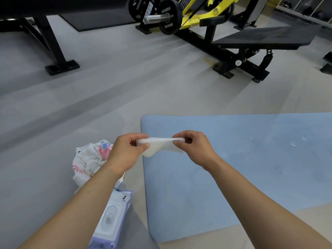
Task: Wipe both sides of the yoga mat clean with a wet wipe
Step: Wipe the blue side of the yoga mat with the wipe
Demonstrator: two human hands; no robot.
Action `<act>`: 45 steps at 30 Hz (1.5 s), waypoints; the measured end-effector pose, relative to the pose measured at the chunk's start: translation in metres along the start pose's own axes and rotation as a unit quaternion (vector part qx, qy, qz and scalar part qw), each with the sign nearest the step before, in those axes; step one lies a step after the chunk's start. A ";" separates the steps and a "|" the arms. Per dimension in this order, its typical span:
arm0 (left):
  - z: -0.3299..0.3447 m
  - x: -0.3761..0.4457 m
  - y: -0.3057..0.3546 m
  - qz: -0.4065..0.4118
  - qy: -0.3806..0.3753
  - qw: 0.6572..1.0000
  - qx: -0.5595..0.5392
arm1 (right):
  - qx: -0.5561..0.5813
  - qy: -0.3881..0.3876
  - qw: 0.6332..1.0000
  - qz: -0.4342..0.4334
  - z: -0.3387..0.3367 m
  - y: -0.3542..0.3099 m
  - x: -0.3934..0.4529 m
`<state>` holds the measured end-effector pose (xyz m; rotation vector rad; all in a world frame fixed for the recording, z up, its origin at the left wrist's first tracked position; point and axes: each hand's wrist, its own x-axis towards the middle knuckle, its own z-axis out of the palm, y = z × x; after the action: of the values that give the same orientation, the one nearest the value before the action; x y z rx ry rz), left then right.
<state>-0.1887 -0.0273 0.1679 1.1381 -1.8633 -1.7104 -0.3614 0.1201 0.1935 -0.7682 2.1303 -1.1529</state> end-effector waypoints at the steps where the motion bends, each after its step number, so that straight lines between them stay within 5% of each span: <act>1: 0.000 0.000 0.000 0.000 0.004 1.000 0.005 | -0.007 0.001 1.000 -0.005 -0.001 0.001 0.000; 15: 0.009 0.001 -0.004 -0.087 -0.024 0.991 -0.102 | 0.136 -0.012 0.988 0.073 0.007 0.003 -0.003; 22: 0.018 0.001 -0.005 -0.070 0.012 0.995 -0.069 | -0.031 0.076 0.995 0.064 0.027 -0.001 -0.003; 32: 0.037 -0.011 0.006 0.081 0.124 0.988 0.052 | -0.142 0.183 0.972 -0.041 0.055 -0.007 -0.006; 40: 0.041 -0.012 0.005 0.113 0.075 0.991 0.011 | 0.067 0.108 0.991 0.027 0.063 -0.013 -0.009; 45: 0.043 -0.015 0.004 0.144 0.031 0.987 0.057 | 0.285 0.026 0.957 0.052 0.060 -0.019 -0.011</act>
<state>-0.2121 0.0121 0.1666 0.8979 -1.9978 -1.4102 -0.3067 0.0873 0.1856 -0.3593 1.7097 -1.6309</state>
